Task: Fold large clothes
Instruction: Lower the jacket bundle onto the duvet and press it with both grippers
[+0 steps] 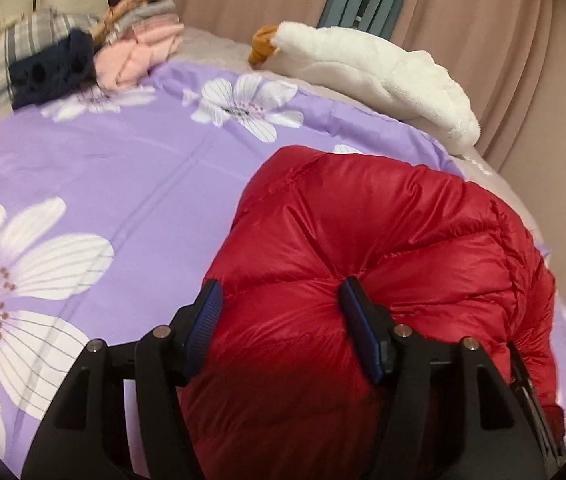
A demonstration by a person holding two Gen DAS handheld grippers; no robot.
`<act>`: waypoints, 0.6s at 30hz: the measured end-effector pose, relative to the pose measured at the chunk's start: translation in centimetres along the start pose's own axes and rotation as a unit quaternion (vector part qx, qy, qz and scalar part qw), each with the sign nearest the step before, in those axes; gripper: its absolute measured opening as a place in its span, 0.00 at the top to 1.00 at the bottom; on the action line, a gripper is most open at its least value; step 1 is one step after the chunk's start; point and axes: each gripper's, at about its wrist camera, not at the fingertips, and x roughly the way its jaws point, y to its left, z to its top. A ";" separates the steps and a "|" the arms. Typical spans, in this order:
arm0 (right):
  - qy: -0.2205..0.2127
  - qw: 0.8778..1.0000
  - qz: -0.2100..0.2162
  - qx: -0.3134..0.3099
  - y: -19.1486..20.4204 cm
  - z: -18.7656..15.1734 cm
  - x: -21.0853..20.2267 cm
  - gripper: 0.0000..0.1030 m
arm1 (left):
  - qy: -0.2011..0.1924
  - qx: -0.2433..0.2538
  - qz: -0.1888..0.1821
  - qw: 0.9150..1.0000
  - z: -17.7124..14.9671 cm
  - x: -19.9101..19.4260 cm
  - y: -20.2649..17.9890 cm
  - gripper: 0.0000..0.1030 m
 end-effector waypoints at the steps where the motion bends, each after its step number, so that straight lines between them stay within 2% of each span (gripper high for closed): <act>1: 0.000 1.000 0.000 0.001 -0.1 0.1 0.0 0.37 | -0.003 0.004 0.004 1.000 0.0 0.1 -0.1 0.39; 18: -0.004 1.000 0.004 0.007 -0.6 0.4 0.6 0.35 | 0.000 -0.008 0.001 1.000 -0.2 0.4 0.7 0.35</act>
